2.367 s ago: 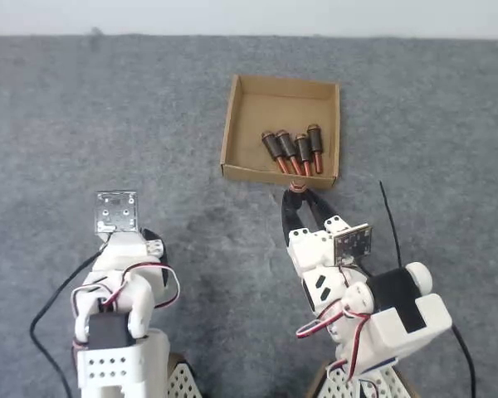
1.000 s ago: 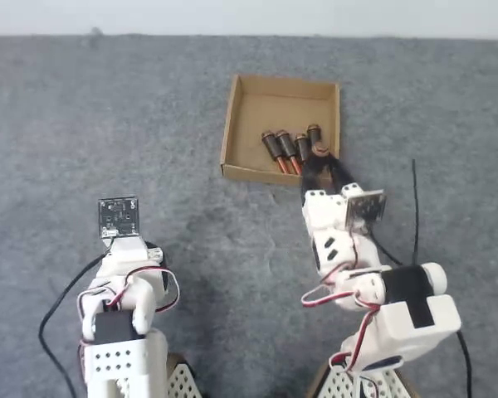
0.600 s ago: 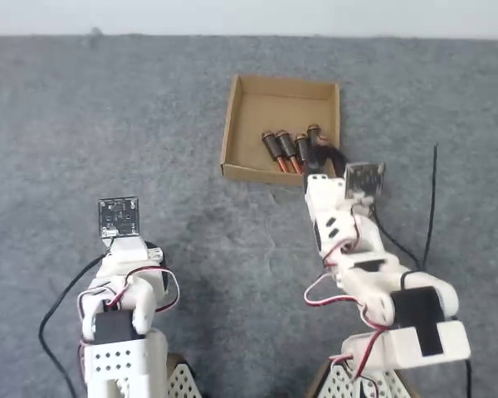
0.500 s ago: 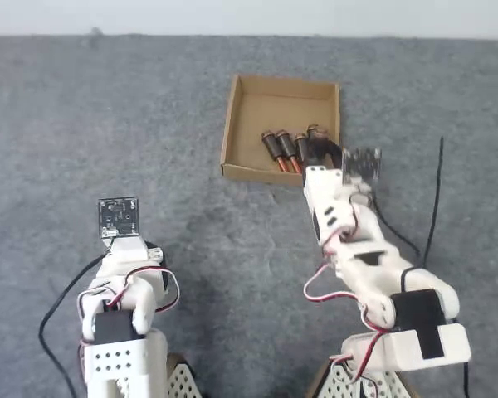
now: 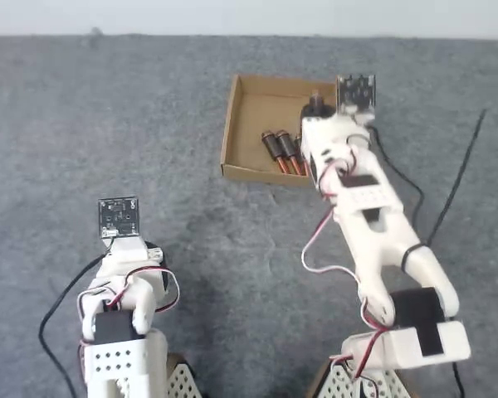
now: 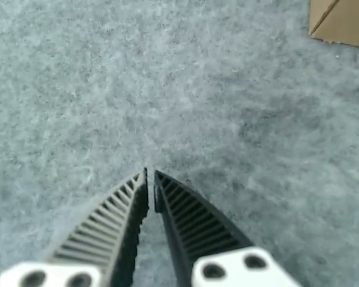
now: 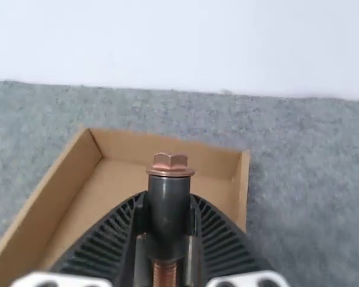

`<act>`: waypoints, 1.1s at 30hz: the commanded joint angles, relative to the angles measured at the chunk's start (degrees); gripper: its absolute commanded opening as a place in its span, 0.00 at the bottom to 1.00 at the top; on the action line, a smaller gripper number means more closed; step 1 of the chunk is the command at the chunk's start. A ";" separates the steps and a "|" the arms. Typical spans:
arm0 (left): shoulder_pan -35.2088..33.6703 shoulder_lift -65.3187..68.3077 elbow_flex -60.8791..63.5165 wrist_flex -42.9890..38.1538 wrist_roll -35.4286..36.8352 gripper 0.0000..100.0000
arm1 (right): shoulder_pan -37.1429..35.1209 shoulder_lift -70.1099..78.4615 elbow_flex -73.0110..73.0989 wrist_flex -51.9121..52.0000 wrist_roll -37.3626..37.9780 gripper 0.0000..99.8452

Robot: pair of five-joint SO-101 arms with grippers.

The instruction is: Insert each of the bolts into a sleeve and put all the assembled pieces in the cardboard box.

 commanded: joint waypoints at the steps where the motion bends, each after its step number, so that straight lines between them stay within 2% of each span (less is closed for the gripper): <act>1: -0.35 -1.23 -1.01 0.62 -0.53 0.01 | -1.71 3.38 -13.27 7.16 -0.26 0.01; 9: -0.35 -1.23 -1.01 0.70 -0.53 0.01 | -1.71 22.46 -38.59 26.42 -0.18 0.01; 15: -0.35 -1.23 -1.19 2.20 -0.62 0.01 | -2.42 32.04 -51.52 39.16 -0.18 0.01; 19: -0.44 -1.23 -1.45 2.55 -0.62 0.01 | -3.56 33.89 -53.27 42.24 6.68 0.01; 22: -0.44 -1.23 -1.45 2.55 -0.62 0.01 | -3.91 34.24 -53.27 43.65 8.00 0.01; 29: -0.44 -1.23 -1.45 2.55 -0.62 0.01 | -3.91 33.98 -53.27 46.37 8.00 0.20; 33: -0.44 -1.23 -1.45 2.55 -0.62 0.01 | -3.65 33.71 -53.45 46.37 7.91 0.16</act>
